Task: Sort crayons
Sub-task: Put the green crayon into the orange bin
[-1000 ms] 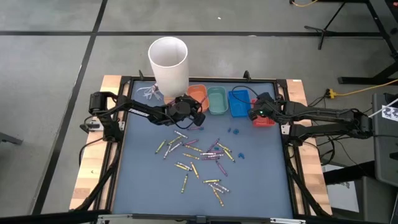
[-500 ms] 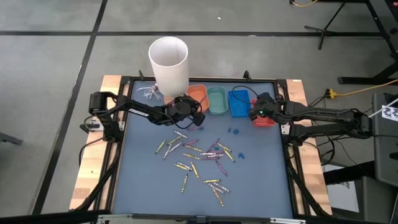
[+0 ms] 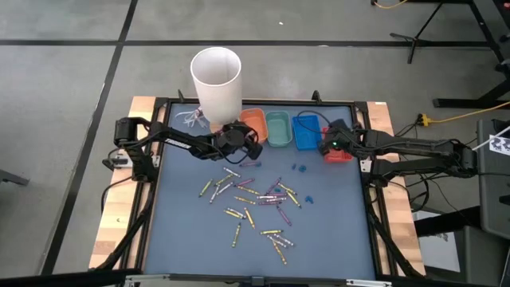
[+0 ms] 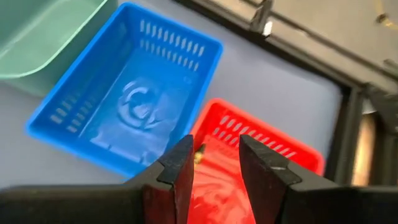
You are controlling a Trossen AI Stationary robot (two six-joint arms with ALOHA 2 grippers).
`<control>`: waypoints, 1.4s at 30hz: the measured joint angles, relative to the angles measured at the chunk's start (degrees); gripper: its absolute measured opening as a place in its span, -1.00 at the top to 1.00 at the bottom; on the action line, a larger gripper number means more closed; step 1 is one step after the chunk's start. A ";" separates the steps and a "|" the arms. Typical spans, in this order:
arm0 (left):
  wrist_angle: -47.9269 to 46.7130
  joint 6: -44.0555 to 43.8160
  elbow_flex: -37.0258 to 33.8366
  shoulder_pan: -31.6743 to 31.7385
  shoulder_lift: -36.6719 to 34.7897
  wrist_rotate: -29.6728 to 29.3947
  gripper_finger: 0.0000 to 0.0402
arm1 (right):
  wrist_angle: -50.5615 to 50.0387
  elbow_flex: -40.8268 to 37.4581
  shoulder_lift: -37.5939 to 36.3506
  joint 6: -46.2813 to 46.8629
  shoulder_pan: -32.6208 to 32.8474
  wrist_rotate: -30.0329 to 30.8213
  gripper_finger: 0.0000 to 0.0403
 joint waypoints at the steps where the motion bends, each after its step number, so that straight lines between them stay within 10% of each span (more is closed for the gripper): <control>1: 0.01 0.00 0.00 0.00 0.00 1.01 0.45 | 0.02 0.00 0.00 0.00 0.00 -0.94 0.37; 20: 2.75 0.50 0.00 -6.91 0.00 23.89 0.64 | 18.63 0.00 -0.02 -6.20 2.22 -32.35 0.37; 42: 1.73 0.63 0.00 -16.68 0.00 23.66 0.66 | 29.16 0.00 11.45 -6.21 28.47 -19.18 0.37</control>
